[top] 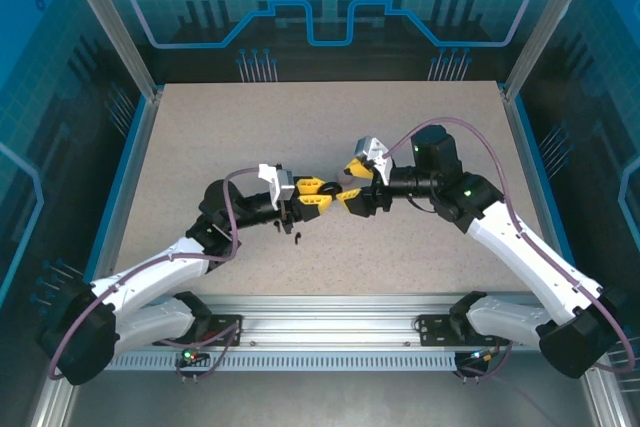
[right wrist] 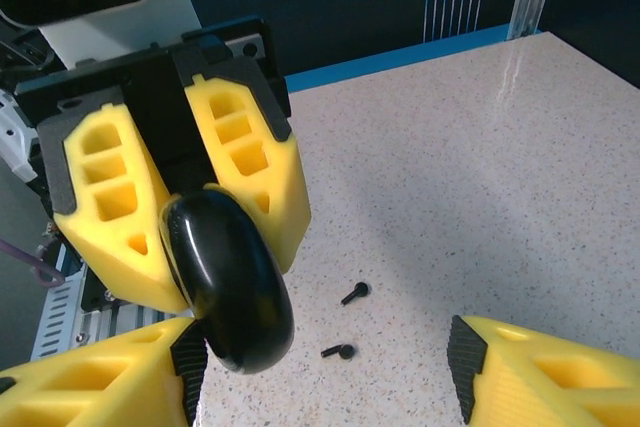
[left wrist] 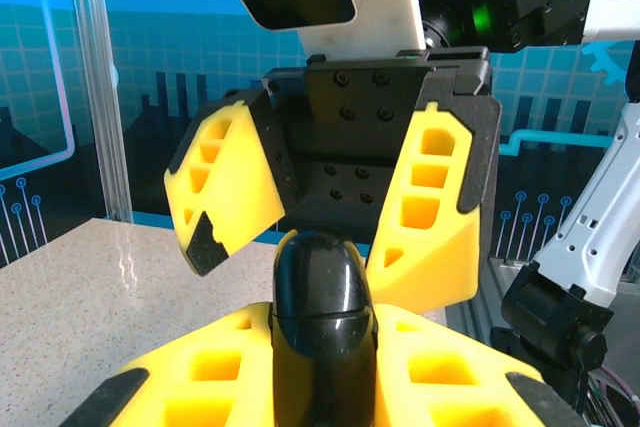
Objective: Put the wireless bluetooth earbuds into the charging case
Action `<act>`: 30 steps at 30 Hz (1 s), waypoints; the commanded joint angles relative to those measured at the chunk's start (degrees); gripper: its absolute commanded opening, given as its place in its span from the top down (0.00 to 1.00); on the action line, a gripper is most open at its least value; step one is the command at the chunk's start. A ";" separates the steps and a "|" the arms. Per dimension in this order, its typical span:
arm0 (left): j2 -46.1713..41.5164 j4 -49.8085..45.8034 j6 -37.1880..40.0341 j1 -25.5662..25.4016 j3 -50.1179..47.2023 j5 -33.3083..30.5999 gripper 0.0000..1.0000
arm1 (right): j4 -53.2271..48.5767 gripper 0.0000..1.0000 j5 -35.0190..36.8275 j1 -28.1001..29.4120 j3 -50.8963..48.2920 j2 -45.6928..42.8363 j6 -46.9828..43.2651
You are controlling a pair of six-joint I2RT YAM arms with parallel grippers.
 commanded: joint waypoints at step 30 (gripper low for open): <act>1.08 0.34 1.48 -0.65 -0.70 0.72 0.97 | 0.86 0.32 2.87 -4.77 1.42 -1.69 4.13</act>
